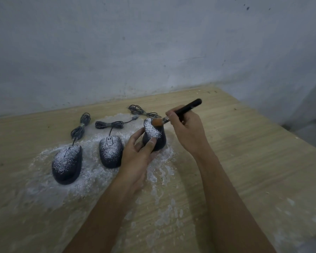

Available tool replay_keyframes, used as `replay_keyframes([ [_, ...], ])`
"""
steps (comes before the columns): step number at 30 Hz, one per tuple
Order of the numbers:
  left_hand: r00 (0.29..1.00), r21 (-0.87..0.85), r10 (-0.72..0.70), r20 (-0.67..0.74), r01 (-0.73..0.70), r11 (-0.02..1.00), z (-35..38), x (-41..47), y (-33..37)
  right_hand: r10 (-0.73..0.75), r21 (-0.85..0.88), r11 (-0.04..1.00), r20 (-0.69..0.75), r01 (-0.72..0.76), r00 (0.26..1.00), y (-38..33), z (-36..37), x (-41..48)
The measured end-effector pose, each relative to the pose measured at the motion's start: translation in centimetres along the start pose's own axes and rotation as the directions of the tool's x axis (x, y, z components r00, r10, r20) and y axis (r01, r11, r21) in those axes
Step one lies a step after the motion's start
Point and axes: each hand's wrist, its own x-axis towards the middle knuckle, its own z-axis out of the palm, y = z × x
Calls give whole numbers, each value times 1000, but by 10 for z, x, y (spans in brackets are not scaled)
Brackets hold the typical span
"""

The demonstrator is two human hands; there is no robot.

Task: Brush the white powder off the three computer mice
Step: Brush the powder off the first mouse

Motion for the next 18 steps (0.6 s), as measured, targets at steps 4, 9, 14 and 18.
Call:
replay_keyframes([
  [4,1000,-12,-2,0,2,1000,0,1,0,-12,41,999,-46,13,999,-2,-4,1],
  [9,1000,-4,0,-1,0,1000,-1,1,0,-24,44,999,-26,25,999,-3,-4,1],
  [14,1000,19,4,2,-4,1000,-1,1,-1,-42,-12,999,8,42,999,-3,-4,1],
  [18,1000,44,11,11,-12,999,-1,1,-2,-64,8,998,-42,65,997,-7,-4,1],
])
